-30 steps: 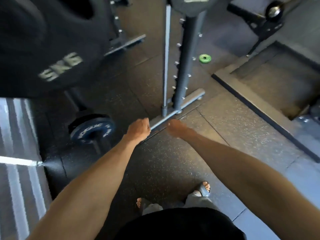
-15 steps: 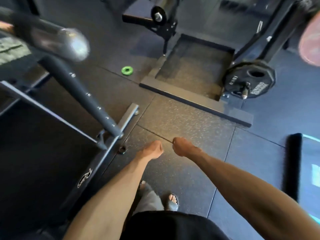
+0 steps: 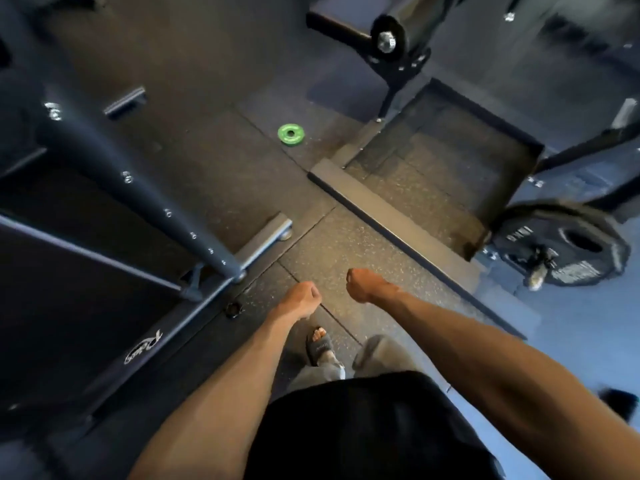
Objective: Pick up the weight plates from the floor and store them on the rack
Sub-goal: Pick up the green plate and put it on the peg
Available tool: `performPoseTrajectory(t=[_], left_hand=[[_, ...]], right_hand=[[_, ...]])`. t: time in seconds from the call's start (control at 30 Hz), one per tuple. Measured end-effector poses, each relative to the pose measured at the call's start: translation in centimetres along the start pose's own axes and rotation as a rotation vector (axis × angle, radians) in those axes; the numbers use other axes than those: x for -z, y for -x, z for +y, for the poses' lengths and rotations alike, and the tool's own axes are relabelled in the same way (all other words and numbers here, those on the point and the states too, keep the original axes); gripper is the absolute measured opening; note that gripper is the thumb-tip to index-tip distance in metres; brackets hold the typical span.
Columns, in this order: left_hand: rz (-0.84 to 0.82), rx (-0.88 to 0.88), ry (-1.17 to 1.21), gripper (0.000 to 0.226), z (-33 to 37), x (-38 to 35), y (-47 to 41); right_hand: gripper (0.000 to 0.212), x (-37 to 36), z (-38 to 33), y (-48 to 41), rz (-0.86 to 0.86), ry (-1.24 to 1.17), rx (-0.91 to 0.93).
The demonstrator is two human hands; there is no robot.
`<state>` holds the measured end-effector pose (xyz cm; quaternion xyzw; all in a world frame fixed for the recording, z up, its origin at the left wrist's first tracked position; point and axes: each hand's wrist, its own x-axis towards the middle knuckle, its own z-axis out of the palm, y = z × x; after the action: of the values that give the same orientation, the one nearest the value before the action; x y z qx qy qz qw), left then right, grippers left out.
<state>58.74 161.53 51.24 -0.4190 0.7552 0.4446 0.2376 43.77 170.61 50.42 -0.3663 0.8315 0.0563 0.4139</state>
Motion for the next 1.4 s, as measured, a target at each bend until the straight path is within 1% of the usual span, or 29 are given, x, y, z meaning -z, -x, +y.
performPoseTrajectory(t=[0.1,0.17,0.3,0.37,0.47,0.53,0.63,0.77,0.87,1.0,1.1,1.17,1.27,1.4], left_hand=[[0.063,0.062,0.087,0.011,0.3,2.8,-1.7],[0.12,0.137,0.159,0.012,0.4,4.5,-3.4],[0.17,0.233,0.211,0.016,1.8,8.0,-7.1],[0.181,0.282,0.196,0.018,2.8,9.2,-9.3],[0.219,0.351,0.207,0.022,5.8,12.1,-14.8],[0.214,0.354,0.126,0.024,8.5,14.8,-18.5],[0.195,0.324,0.041,0.031,12.9,19.0,-24.2],[0.232,0.253,0.091,0.026,17.9,25.0,-31.5],[0.215,0.222,0.133,0.023,20.7,29.8,-37.4],[0.157,0.25,0.089,0.019,20.6,35.3,-46.8],[0.135,0.286,0.028,0.029,19.7,40.0,-54.5],[0.118,0.298,-0.004,0.027,18.9,43.4,-59.6],[0.06,0.291,0.01,0.023,18.3,48.2,-66.7],[0.061,0.291,0.054,0.022,17.6,53.3,-74.2]], right_hand=[[0.031,4.3,-2.7,-4.2,-0.04,0.099,0.115],[0.032,6.8,-4.6,-7.1,-0.064,0.155,0.197],[0.03,11.5,-7.5,-13.1,-0.107,0.23,0.371],[0.029,13.7,-7.9,-15.5,-0.109,0.219,0.434],[0.027,18.7,-7.0,-21.4,-0.119,0.211,0.509],[0.029,22.5,-5.8,-25.0,-0.111,0.2,0.523],[0.031,28.4,-3.9,-29.3,-0.118,0.233,0.511],[0.03,34.9,-2.5,-35.8,-0.135,0.218,0.483],[0.03,38.8,-2.7,-40.9,-0.146,0.232,0.458],[0.031,42.8,-4.5,-49.1,-0.158,0.242,0.387],[0.03,45.1,-6.5,-56.2,-0.171,0.222,0.32],[0.027,46.9,-8.3,-60.8,-0.177,0.2,0.259],[0.03,49.6,-11.2,-67.7,-0.162,0.159,0.167],[0.029,51.2,-14.1,-75.9,-0.139,0.092,0.084]])
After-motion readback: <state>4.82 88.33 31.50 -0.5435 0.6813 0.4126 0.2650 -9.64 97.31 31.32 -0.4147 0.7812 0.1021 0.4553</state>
